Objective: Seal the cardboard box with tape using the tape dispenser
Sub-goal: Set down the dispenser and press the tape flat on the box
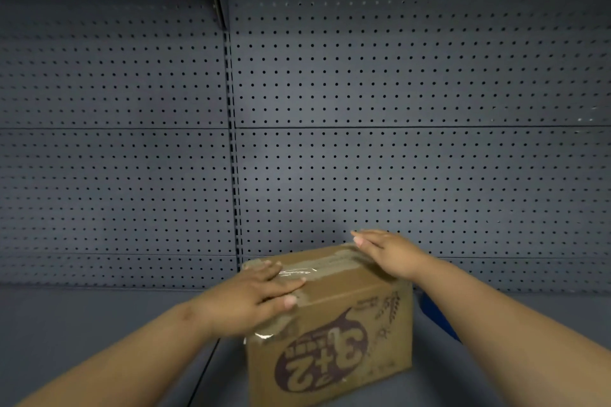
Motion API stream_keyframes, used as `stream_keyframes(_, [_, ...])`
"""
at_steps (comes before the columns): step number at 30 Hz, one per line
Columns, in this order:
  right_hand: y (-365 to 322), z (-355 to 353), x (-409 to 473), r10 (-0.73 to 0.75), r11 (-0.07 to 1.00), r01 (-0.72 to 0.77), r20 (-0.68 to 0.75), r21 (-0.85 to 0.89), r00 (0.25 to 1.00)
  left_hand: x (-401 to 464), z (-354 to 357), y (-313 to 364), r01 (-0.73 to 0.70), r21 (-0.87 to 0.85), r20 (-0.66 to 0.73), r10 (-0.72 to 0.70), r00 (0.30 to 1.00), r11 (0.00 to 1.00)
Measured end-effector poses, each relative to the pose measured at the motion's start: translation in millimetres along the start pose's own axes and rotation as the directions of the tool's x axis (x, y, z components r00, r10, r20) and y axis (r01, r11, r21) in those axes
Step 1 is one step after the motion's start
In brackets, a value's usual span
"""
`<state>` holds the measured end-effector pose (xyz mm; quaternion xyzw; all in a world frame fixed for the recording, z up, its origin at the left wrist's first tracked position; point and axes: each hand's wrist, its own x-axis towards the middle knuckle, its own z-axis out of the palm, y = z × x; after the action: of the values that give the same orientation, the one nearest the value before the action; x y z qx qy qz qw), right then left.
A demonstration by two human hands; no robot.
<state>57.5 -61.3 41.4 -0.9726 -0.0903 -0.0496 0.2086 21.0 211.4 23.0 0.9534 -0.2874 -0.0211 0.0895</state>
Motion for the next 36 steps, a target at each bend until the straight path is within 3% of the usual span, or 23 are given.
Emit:
stream_keyframes(3, [-1,2,-5,0.064,0.998,-0.066,0.076,0.022,0.995,6,-5,-18,-0.062,0.086,-0.058,0.067,0.996,0.994])
stream_keyframes(9, [-6,6,-18,0.104,0.994,-0.102,0.08,-0.023,0.991,17,6,-15,0.075,0.13,-0.164,-0.053,0.985,0.989])
stream_keyframes(15, [5,19,-23,0.146,0.986,-0.141,0.058,-0.094,0.988,34,12,-12,0.141,-0.036,-0.123,-0.144,0.982,0.989])
stream_keyframes(18, [6,28,-27,0.141,0.988,-0.141,-0.005,-0.065,0.99,32,25,-19,0.105,-0.141,-0.204,-0.132,0.97,0.984])
stream_keyframes(24, [12,41,-32,0.096,0.992,-0.106,-0.14,-0.065,0.985,32,45,-23,0.076,-0.171,-0.433,-0.144,0.89,0.982])
stream_keyframes(28, [12,45,-35,0.089,0.995,-0.096,-0.189,-0.029,0.978,30,48,-20,0.055,-0.201,-0.46,-0.144,0.876,0.978])
stream_keyframes(36, [4,31,-40,0.123,0.992,-0.118,-0.127,0.04,0.984,26,39,-10,0.128,-0.263,-0.446,-0.238,0.863,0.956])
